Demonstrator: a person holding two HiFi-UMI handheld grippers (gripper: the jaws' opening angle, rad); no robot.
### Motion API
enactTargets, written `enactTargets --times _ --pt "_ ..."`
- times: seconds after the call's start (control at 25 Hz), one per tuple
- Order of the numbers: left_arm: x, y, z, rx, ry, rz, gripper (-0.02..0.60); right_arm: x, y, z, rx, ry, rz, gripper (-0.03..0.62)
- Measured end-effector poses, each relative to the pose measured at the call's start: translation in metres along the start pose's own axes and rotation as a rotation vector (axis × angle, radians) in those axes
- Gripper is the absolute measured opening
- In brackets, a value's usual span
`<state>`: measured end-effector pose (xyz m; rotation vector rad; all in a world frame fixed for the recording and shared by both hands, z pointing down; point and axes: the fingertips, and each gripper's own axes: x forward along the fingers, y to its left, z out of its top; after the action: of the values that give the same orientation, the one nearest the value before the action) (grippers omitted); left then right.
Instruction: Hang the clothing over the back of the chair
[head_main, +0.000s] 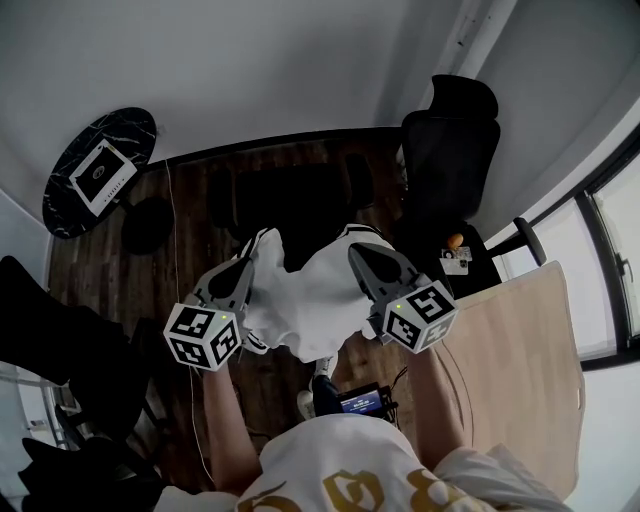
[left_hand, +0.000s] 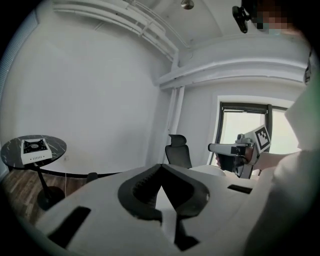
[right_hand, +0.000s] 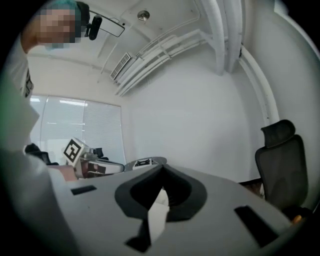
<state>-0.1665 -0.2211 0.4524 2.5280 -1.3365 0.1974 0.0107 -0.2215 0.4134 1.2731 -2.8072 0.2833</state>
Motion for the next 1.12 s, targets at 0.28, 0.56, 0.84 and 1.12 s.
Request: enactTargets --times 0.28,0.56,0.84,1.12 --pt "-0.025 -0.021 -0.001 -0.013 -0.073 0.044 0.020 -0.027 0.019 -0.008 -0.096 0.025 -0.173 0.011" --pt "-0.042 -0.031 0.002 0.076 -0.088 0.079 0.020 -0.046 0.037 -0.009 -0.093 0.021 -0.191 0.011" --pt "-0.046 -0.033 -0.005 0.074 -0.079 0.078 0.020 -0.048 0.046 -0.010 -0.016 -0.002 -0.152 0.011" --pt "-0.042 -0.036 -0.003 0.078 -0.079 0.065 0.020 -0.051 0.044 -0.009 -0.038 0.004 -0.157 0.011"
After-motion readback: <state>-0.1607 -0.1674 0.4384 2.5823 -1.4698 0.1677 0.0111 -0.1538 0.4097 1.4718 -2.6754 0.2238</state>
